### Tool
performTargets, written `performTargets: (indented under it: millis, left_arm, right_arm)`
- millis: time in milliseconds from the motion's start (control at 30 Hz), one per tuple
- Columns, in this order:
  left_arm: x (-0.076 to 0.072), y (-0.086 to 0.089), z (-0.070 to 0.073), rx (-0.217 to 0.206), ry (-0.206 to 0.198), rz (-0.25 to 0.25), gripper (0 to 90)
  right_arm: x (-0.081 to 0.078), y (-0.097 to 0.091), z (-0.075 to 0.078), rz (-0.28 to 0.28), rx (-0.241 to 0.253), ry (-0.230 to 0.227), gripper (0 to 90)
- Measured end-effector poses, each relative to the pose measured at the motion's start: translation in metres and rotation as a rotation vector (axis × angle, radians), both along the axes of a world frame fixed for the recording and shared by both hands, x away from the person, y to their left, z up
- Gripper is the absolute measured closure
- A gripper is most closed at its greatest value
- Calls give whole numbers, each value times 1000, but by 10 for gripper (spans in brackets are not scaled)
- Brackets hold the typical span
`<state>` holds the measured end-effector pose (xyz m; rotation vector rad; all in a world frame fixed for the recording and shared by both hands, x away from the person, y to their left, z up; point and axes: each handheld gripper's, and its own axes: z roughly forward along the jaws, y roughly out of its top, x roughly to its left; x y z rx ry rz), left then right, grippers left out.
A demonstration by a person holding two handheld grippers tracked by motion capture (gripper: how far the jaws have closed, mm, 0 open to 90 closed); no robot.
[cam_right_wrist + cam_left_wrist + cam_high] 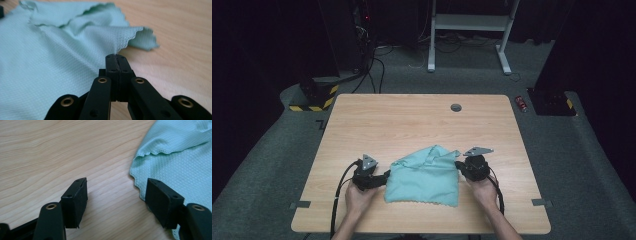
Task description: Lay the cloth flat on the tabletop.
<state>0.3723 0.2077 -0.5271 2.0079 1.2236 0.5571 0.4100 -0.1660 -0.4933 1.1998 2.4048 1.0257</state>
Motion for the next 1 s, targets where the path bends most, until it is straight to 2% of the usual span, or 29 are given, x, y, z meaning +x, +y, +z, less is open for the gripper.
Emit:
performTargets:
  millis: [100,167,300,367,500,667,767,867,933,1000]
  left_arm:
    - [1,-3,2,1,12,-1,366]
    - [1,-2,5,-6,10,-7,368]
    - [2,-4,18,-47,-6,-39,380]
    - [4,-10,25,-52,-20,-64,382]
    - [7,-29,33,-57,-25,-132,386]
    - [11,-56,32,-16,-2,-229,412]
    - [14,-67,30,-28,3,-256,431]
    - [17,-77,28,-21,5,-280,443]
    - [17,-83,26,3,4,-291,466]
    - [18,-89,24,38,2,-295,556]
  right_arm:
    - [0,-3,-6,-7,-20,27,856]
    - [0,-4,-4,-27,-19,6,786]
    - [-2,0,6,-38,10,-61,748]
    - [-3,6,10,-24,12,-88,743]
    - [-1,23,9,24,3,-103,738]
    - [2,34,-6,30,5,-77,727]
    - [1,35,-15,21,1,-73,705]
    - [-1,35,-21,20,-8,-81,693]
    - [-1,34,-24,14,-9,-81,692]
    - [-1,33,-28,15,-11,-83,684]
